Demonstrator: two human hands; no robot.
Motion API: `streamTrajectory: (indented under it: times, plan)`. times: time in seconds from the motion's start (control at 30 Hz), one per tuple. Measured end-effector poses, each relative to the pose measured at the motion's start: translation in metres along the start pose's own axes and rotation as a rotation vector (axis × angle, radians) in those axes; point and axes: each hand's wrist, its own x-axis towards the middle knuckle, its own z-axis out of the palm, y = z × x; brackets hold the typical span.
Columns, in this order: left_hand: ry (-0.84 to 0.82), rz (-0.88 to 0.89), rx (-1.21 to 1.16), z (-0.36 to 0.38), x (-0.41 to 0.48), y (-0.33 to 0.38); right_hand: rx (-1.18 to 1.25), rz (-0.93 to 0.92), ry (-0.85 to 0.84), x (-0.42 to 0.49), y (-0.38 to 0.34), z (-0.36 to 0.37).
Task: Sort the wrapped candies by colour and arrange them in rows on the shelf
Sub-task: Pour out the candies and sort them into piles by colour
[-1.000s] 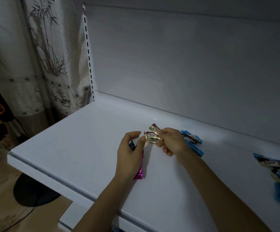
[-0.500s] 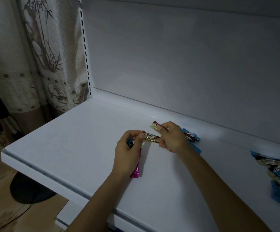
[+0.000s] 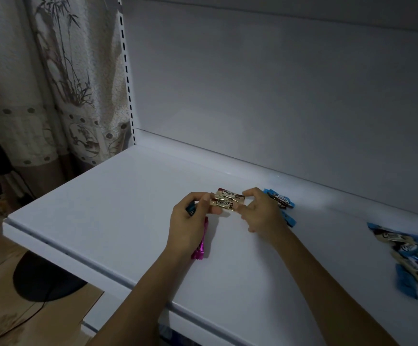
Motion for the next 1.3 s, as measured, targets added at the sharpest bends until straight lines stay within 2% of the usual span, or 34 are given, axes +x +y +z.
streamTrajectory:
  times: [0.07, 0.13, 0.2, 0.27, 0.3, 0.37, 0.47, 0.57, 0.63, 0.77, 0.9, 1.0, 1.07, 1.13, 1.23, 1.3]
  plan:
    - [0.004, -0.012, -0.010, 0.000, 0.000, -0.001, 0.013, -0.044, 0.007, -0.008, -0.004, -0.001]
    - [0.008, -0.033, -0.053, -0.002, 0.000, 0.001, 0.175, -0.103, 0.006, -0.025, -0.014, -0.003]
    - [0.052, -0.086, -0.136, 0.000, 0.000, 0.005, 0.337, -0.103, -0.165, -0.053, -0.026, -0.005]
    - [0.105, -0.193, -0.238, 0.006, 0.000, 0.012, 0.347, -0.064, -0.372, -0.080, -0.032, -0.004]
    - [0.109, -0.251, -0.297, 0.011, 0.000, 0.015, 0.339, -0.068, -0.411, -0.088, -0.031, -0.003]
    - [0.045, -0.359, -0.425, 0.025, -0.004, 0.026, 0.391, -0.107, -0.360, -0.093, -0.026, -0.002]
    - [-0.030, -0.525, -0.651, 0.047, -0.009, 0.032, 0.460, -0.080, -0.179, -0.087, -0.015, -0.016]
    - [-0.072, -0.505, -0.742, 0.063, -0.019, 0.042, 0.485, -0.049, -0.115, -0.083, -0.010, -0.032]
    - [-0.167, -0.457, -0.758, 0.071, -0.024, 0.045, 0.497, -0.020, -0.089, -0.083, -0.007, -0.038]
    - [-0.369, -0.445, -0.657, 0.076, -0.031, 0.038, 0.607, 0.085, -0.087, -0.086, 0.000, -0.044]
    - [-0.268, -0.398, -0.520, 0.074, -0.036, 0.023, 0.628, 0.152, -0.126, -0.090, 0.003, -0.055]
    - [-0.252, -0.240, -0.334, 0.069, -0.046, 0.019, 0.549, 0.180, -0.090, -0.095, 0.008, -0.063]
    - [-0.279, -0.149, -0.309, 0.062, -0.054, 0.025, 0.515, 0.171, -0.046, -0.102, 0.015, -0.074]
    - [-0.304, -0.090, -0.270, 0.050, -0.060, 0.024, 0.422, 0.171, -0.120, -0.115, 0.024, -0.086]
    - [-0.375, -0.070, -0.153, 0.035, -0.071, 0.030, 0.148, 0.198, -0.337, -0.141, 0.036, -0.098]
    - [-0.385, -0.038, -0.076, 0.030, -0.075, 0.027, -0.007, 0.197, -0.386, -0.152, 0.040, -0.101]
